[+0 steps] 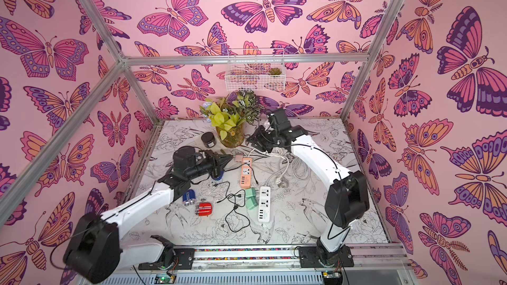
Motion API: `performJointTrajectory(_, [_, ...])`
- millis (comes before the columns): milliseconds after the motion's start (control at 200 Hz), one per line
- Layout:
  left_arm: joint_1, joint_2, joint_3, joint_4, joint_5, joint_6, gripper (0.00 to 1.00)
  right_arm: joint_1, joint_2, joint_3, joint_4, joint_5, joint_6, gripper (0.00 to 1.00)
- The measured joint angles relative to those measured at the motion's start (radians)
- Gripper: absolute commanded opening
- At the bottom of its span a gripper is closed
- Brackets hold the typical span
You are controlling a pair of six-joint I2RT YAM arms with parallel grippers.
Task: Charge the electric shaver
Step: Pick up the plug from the center of the board.
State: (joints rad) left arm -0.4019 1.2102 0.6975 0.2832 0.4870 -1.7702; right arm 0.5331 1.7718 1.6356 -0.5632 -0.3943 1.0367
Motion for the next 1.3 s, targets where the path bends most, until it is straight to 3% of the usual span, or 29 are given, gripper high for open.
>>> performJointTrajectory(275, [0.081, -0.264, -0.014, -0.343, -0.151, 0.081, 0.0, 0.135, 0.319, 0.162, -0.145, 0.311, -0.158, 0.61])
performJointTrajectory(431, [0.108, -0.302, -0.015, -0.443, -0.175, 0.103, 0.0, 0.173, 0.428, 0.261, -0.167, 0.432, -0.212, 0.63])
performJointTrajectory(881, [0.122, -0.332, -0.015, -0.55, -0.169, 0.143, 0.0, 0.184, 0.645, 0.5, -0.159, 0.521, -0.269, 0.67])
performJointTrajectory(1062, [0.129, -0.332, -0.015, -0.555, -0.162, 0.153, 0.0, 0.184, 0.739, 0.583, -0.2, 0.536, -0.274, 0.64])
performJointTrajectory(1302, [0.136, -0.331, -0.015, -0.568, -0.161, 0.159, 0.0, 0.184, 0.811, 0.719, -0.323, 0.573, -0.242, 0.43])
